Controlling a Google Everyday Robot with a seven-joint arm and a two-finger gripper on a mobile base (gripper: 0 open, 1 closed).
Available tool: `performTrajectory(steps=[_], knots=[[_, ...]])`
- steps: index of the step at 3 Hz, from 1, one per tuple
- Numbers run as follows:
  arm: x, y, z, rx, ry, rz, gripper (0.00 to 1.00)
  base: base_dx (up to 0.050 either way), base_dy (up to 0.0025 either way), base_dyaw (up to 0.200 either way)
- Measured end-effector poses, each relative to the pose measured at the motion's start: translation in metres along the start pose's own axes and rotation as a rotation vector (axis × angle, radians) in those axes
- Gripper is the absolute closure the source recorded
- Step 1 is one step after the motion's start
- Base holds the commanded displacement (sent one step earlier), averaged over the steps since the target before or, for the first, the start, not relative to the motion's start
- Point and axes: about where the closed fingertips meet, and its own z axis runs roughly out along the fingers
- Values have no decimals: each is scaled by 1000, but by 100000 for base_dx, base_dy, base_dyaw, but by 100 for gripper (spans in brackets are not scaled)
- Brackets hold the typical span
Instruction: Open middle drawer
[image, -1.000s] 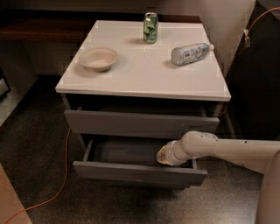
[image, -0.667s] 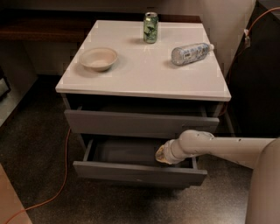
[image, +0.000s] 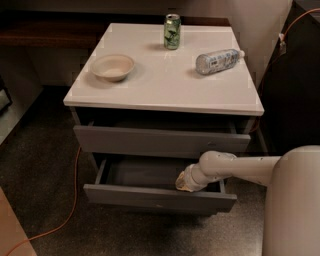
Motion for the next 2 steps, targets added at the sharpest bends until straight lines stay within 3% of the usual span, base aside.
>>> performTrajectory(steps=[2], knots=[[-1, 33, 19, -83, -4, 29, 100, 0, 0, 0]])
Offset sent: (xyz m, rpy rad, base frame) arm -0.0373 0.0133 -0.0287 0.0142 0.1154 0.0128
